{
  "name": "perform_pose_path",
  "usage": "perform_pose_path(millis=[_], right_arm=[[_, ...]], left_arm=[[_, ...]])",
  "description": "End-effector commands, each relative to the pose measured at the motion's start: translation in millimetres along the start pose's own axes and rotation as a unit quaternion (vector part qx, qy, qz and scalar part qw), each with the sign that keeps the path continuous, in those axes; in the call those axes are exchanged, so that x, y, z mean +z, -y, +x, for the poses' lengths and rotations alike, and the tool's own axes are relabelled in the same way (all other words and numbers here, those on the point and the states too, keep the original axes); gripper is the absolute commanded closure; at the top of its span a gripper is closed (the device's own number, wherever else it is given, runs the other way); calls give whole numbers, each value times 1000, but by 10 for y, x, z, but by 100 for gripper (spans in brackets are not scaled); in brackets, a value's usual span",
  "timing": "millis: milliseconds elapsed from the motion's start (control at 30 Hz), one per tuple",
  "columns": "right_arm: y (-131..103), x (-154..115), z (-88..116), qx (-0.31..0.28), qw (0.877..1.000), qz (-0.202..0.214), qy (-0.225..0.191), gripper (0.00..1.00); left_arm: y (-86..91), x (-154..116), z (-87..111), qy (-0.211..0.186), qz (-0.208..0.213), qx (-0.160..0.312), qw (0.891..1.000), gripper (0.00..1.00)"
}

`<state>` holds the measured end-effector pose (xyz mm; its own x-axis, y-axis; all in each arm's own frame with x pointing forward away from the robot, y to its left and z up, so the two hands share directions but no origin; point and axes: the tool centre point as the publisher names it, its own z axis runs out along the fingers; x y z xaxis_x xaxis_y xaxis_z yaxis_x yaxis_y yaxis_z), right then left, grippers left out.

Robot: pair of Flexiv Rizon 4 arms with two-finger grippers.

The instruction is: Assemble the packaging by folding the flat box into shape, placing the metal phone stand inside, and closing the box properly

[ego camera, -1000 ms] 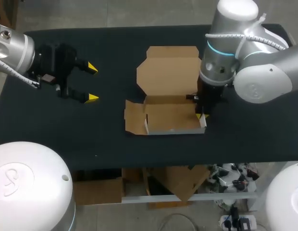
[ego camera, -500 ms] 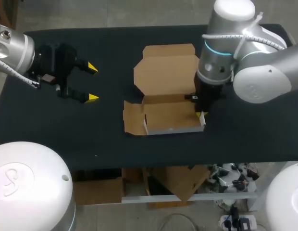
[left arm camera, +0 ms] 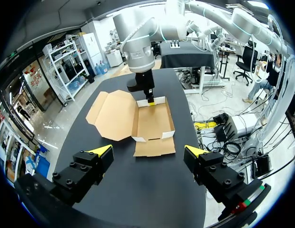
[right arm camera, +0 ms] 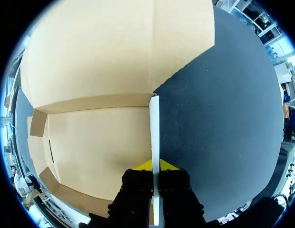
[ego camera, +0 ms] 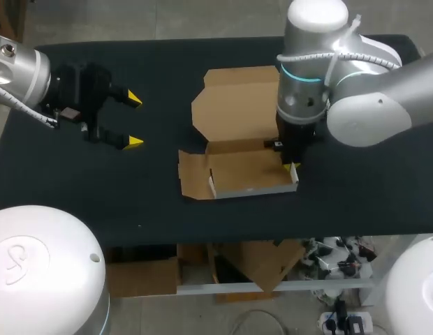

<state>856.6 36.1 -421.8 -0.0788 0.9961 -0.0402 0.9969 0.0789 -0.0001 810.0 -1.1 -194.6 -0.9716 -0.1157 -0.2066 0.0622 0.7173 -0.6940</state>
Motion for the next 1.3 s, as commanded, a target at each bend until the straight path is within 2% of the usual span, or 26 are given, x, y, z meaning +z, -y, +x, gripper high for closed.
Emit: perform_pose_path(millis=[33,200,533,833,900,1067,1300], right_arm=[[-54,27,69,7,1000,7,26,100],[-58,49,58,20,999,13,40,100],[-59,47,52,54,993,18,107,100],[-58,40,43,63,991,13,118,100],[-57,41,31,63,992,9,113,100],[-38,32,2,51,997,3,59,100],[-24,8,-47,52,999,-6,7,100]], left_arm=[[4,-4,-2,-1,-2,0,1000,0],[4,-4,-2,-1,-2,0,1000,0],[4,-4,-2,-1,-2,0,1000,0],[4,-4,-2,-1,-2,0,1000,0],[4,-4,-2,-1,-2,0,1000,0],[4,-4,-2,-1,-2,0,1000,0],[4,-4,-2,-1,-2,0,1000,0]])
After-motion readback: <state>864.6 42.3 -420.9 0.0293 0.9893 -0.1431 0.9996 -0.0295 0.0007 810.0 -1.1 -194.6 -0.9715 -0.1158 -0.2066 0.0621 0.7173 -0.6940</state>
